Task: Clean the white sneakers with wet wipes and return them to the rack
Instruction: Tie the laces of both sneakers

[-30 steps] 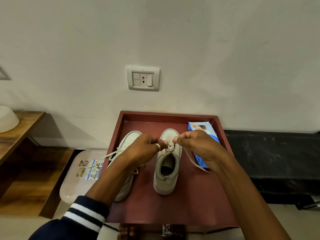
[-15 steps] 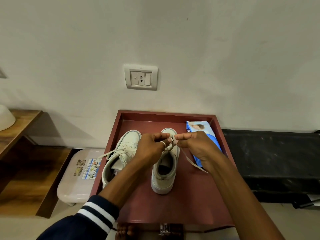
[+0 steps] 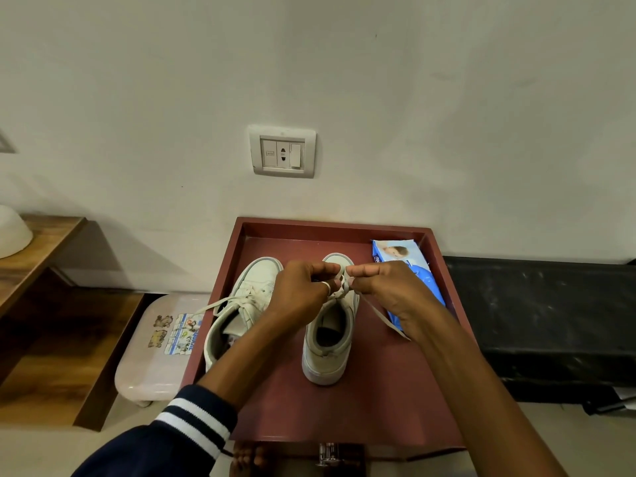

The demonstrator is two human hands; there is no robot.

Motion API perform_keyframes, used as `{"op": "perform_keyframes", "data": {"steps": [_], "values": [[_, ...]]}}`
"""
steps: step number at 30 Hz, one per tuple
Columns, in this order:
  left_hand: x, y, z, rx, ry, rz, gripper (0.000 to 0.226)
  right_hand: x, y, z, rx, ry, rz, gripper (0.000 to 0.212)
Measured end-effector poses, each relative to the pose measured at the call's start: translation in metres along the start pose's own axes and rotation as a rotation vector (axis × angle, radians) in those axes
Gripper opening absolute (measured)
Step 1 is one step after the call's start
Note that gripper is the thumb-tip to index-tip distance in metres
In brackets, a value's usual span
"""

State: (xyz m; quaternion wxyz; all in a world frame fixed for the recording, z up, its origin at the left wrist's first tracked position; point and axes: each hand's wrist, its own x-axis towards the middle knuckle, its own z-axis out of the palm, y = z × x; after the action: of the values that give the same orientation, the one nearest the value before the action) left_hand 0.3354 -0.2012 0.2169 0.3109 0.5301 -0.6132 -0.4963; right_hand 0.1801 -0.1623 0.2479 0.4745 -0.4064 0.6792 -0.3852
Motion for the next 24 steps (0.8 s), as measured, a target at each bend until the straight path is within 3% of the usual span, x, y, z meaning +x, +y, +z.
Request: {"op": "perform_keyframes", "data": {"steps": [7,24], "values": [[0.0007,-0.0024,0.0016,0.026,0.024,0.026,0.025,0.0010,0.0025,0.0001,0.059,0.009,0.009,0.021],[0.0043,-0.0033,-0.0059,-0.180,-0.038,-0.071,0.028,0.0089,0.0088,0.0095,0.073,0.015,-0.065,0.028]]}}
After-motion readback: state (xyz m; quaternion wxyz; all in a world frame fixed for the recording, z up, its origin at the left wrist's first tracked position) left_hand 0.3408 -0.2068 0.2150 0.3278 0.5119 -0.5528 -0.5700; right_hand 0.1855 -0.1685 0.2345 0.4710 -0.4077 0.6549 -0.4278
